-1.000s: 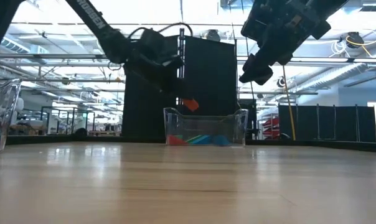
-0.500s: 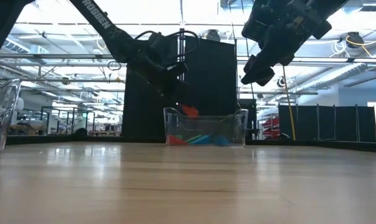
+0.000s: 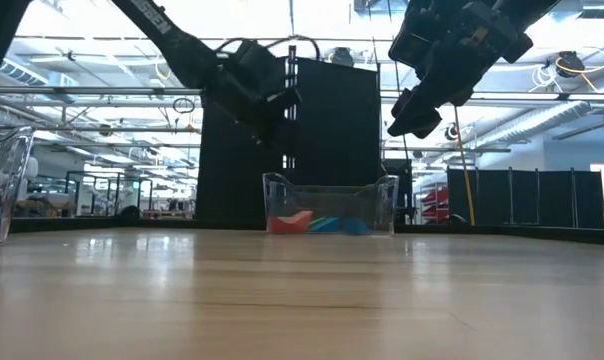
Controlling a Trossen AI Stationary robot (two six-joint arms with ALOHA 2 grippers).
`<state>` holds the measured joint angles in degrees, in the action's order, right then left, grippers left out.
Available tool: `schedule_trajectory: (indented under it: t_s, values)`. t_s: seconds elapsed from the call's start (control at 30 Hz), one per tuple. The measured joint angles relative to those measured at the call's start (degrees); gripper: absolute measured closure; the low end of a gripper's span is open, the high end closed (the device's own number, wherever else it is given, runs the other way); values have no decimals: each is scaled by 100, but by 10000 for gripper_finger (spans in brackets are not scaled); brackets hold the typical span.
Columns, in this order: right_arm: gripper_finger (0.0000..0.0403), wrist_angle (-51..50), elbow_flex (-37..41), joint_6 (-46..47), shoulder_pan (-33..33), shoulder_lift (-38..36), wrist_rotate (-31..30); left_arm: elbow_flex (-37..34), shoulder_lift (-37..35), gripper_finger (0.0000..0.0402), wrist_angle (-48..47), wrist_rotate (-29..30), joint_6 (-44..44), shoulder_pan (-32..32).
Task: Sort blocks by size
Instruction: Return to Home Position
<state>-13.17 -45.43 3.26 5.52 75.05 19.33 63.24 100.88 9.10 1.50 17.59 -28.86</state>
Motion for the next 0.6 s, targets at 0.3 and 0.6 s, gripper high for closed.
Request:
schedule_trajectory:
  t_s: [0.3,0.6]
  values:
    - [215,315,0,-376,-2,63,8,1,-840,199,-771,26,-68,477]
    - [216,920,4,-544,-358,727,-18,-1,-1734,199,-2308,557,-408,1515]
